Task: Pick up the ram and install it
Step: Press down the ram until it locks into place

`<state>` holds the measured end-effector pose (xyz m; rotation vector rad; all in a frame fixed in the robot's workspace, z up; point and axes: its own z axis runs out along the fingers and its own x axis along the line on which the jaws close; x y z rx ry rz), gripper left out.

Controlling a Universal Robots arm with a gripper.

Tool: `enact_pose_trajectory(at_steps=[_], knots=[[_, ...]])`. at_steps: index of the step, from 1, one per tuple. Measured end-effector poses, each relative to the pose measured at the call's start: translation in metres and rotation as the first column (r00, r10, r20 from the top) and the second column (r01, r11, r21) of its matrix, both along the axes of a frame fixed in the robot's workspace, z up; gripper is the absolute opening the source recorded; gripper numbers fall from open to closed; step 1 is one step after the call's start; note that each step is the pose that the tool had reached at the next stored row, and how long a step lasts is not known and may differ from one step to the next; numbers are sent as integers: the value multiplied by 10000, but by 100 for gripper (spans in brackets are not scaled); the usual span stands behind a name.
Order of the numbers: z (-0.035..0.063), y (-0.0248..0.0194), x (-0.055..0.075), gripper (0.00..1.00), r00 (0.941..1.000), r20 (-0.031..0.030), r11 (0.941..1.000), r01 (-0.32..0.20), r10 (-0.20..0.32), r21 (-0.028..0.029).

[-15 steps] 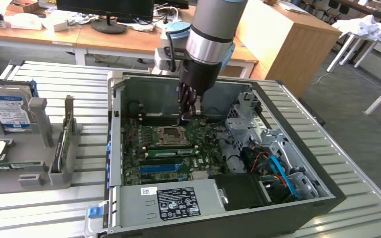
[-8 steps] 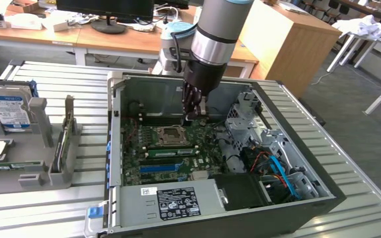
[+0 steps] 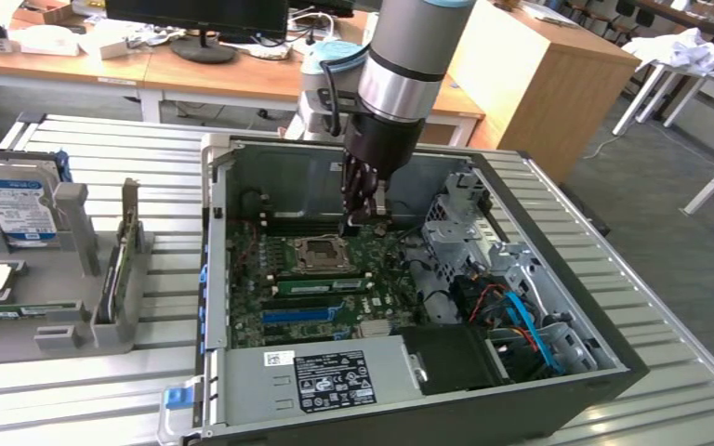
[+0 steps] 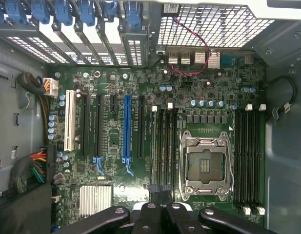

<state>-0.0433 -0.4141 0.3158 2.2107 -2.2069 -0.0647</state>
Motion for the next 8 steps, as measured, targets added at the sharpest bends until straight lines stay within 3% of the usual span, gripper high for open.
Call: enact_pose_trajectory(at_steps=[5, 8], knots=[[0, 0, 0, 11, 10000, 0, 10000, 21, -21, 0], [-4, 0, -4, 11, 9993, 1, 9993, 385, -385, 2]])
